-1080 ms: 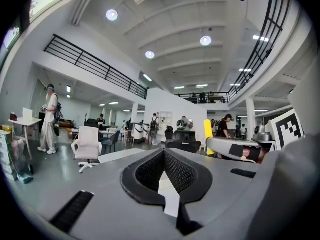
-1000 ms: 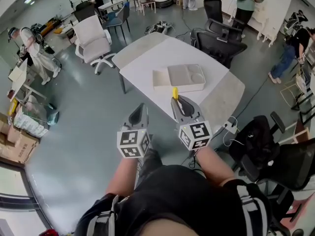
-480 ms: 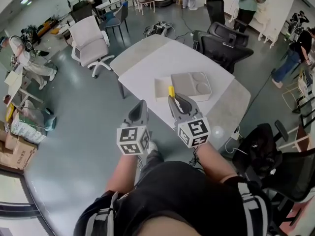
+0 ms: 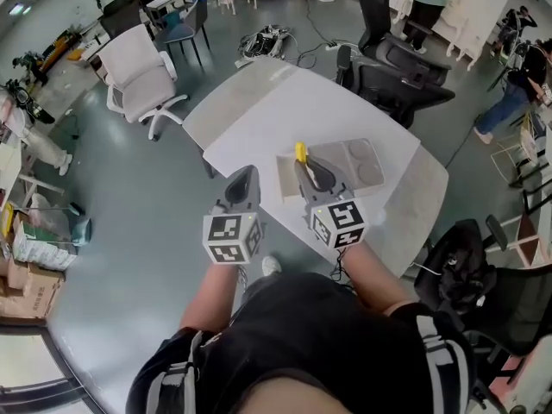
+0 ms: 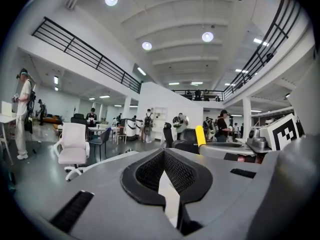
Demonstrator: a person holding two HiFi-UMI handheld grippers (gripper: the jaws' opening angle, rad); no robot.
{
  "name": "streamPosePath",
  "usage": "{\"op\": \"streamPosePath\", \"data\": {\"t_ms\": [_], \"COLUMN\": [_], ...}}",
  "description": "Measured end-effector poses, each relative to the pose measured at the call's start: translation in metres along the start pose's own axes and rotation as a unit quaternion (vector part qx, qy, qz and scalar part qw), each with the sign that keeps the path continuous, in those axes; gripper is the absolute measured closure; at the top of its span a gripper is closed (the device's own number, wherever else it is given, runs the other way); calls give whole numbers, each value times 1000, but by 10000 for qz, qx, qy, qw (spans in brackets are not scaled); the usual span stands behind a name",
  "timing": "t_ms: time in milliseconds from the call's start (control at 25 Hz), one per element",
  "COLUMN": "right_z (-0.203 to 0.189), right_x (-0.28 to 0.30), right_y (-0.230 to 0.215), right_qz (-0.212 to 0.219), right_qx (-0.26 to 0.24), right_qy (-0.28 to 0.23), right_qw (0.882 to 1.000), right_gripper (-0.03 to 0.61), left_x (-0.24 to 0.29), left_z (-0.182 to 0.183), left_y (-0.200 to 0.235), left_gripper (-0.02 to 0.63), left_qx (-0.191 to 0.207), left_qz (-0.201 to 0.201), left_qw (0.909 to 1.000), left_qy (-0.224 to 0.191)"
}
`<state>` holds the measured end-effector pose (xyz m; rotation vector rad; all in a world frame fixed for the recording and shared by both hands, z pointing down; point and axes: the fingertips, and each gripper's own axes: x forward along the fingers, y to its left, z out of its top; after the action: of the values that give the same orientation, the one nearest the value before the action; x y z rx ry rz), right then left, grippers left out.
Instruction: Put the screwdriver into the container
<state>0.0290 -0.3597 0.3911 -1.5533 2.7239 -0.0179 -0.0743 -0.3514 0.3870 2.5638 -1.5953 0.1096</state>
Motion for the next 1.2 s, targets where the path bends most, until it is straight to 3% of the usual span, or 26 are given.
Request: {"op": "streamPosePath", "data": {"t_ms": [320, 600, 920, 1200], "right_z": [-40, -87, -153, -199], "right_x": [71, 99, 117, 124], "right_y": [-28, -56, -74, -62], "right_qz": [-379, -342, -287, -82], "right_qx": [254, 533, 1314, 1510], "right_qy": [486, 1193, 2166, 2831], "right_qw": [9978, 9908, 9669, 9471], "right_gripper": [512, 512, 512, 512], "left_x": [57, 94, 112, 106], "left_z": [-9, -18, -32, -55], "left_y": [55, 68, 75, 86], "left_gripper": [607, 607, 607, 607], "left_qx": [-49, -298, -396, -523], "left_qz": [-222, -119, -11, 155], "left_qw": [9995, 9985, 9973, 9951], "left_qy": [221, 437, 616, 828]}}
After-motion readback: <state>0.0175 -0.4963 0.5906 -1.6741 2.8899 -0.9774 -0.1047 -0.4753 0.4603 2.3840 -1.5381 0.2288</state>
